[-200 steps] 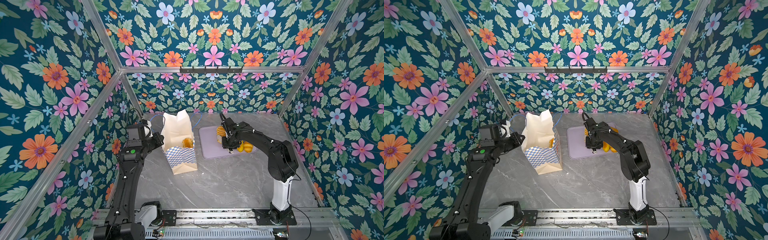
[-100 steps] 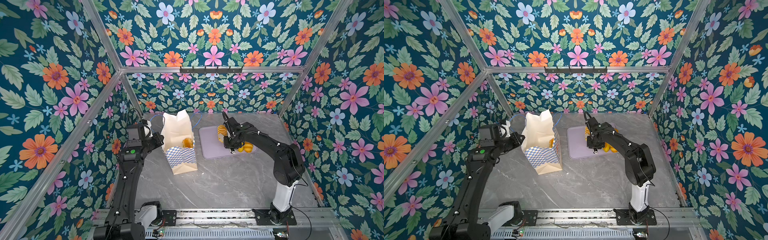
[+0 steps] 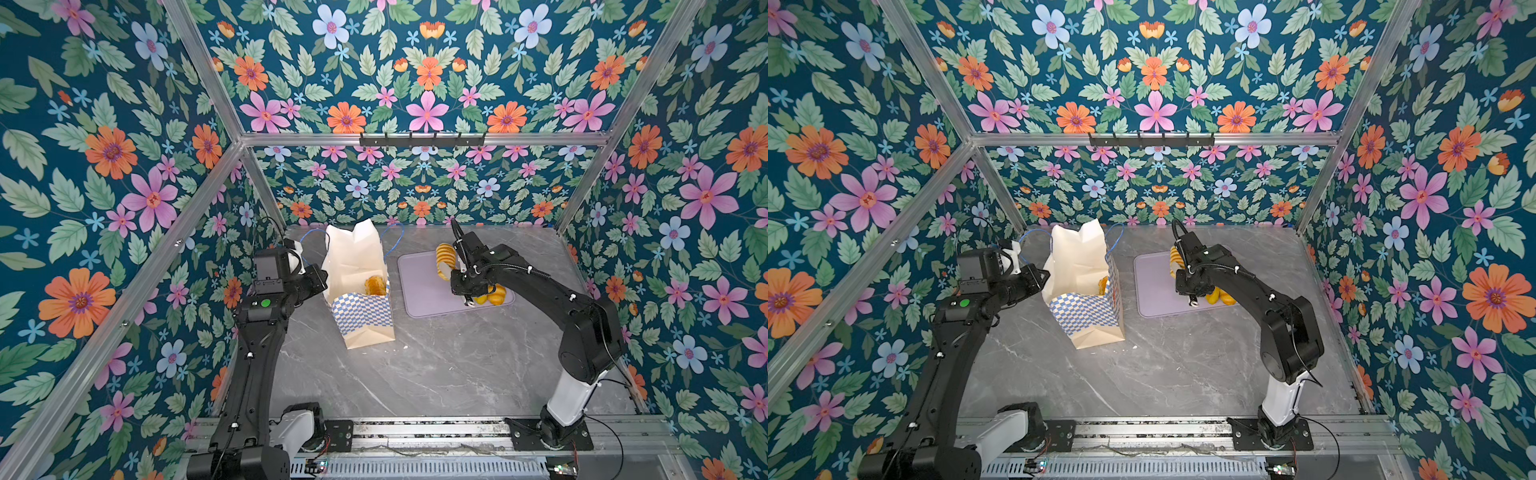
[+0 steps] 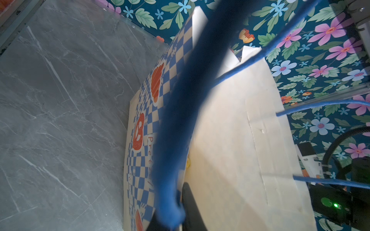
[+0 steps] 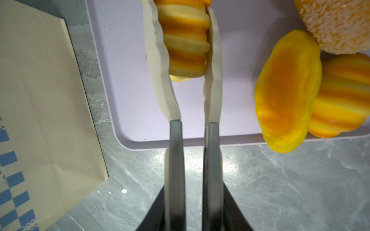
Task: Place the fake bread into the paper bag
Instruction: 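Lift the twisted roll with the tongs up off the tray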
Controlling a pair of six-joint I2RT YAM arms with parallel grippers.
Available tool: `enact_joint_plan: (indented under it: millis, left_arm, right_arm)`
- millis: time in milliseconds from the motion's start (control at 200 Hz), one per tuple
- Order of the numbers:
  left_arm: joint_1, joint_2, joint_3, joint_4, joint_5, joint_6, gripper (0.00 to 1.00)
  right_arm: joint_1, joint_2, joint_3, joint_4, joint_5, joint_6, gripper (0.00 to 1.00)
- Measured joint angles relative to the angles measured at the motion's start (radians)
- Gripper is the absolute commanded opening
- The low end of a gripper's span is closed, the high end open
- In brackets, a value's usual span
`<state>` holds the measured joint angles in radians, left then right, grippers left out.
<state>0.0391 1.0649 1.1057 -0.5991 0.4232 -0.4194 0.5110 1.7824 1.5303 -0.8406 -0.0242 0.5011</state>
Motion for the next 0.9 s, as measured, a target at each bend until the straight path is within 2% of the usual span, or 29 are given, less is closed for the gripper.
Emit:
enact_joint_plan:
  millis: [900]
  left_arm:
    - [0.000, 0.004, 0.004, 0.000, 0.000, -0.018, 0.14]
  right_arm:
    - [0.007, -0.182, 0.027, -0.030, -0.056, 0.004, 0.33]
